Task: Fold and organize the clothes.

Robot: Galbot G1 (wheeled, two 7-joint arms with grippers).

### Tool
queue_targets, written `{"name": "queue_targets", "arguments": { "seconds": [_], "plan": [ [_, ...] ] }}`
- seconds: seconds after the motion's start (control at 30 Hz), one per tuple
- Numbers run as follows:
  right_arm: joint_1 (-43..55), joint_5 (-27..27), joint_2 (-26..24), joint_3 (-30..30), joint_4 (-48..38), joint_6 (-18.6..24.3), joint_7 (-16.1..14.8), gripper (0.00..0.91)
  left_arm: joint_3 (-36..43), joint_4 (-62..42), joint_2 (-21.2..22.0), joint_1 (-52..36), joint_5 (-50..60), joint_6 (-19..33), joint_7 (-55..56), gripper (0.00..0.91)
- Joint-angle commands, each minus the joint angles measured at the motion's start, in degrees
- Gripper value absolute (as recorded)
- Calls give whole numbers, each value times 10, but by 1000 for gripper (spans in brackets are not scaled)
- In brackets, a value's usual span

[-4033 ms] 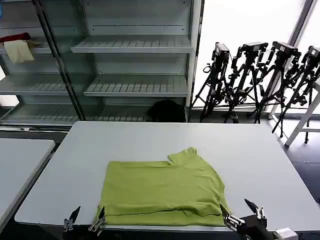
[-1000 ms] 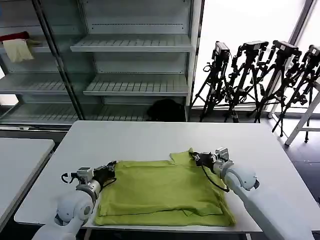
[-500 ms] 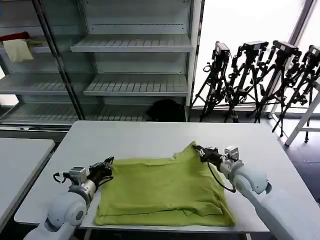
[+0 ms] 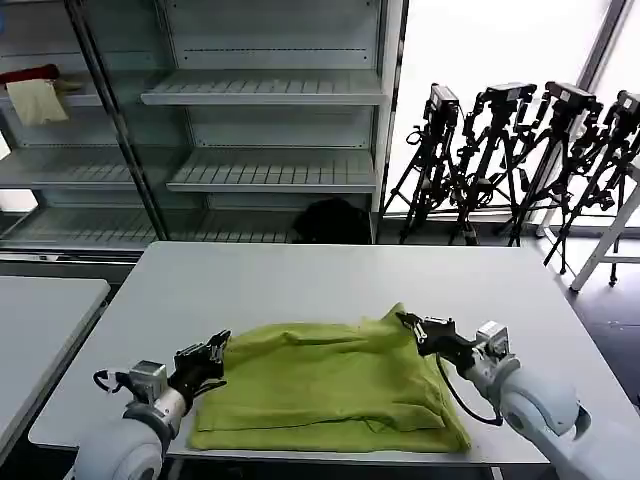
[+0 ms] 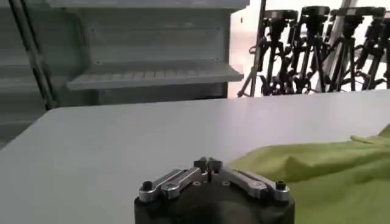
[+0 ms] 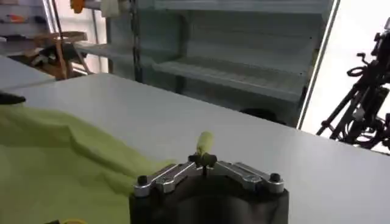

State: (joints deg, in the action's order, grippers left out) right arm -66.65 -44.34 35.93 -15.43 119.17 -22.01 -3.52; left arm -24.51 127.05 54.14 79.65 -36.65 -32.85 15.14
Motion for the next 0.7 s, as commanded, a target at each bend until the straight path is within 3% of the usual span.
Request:
{"name": "queue_targets", "arguments": {
  "seconds": [0.03,0.37,0.7],
  "plan": [
    [-127,-2,-38,-78,57,10,-1,0,-15,41,-3,69,52,-2,1,0],
    [-214,0,-46,-164,73,18,-10,0,-49,33,-7,96,71,-2,11,0],
    [-254,13,-36,-184,73,24,-15,0,-34,28,0,110,101,-1,-1,0]
  ]
}}
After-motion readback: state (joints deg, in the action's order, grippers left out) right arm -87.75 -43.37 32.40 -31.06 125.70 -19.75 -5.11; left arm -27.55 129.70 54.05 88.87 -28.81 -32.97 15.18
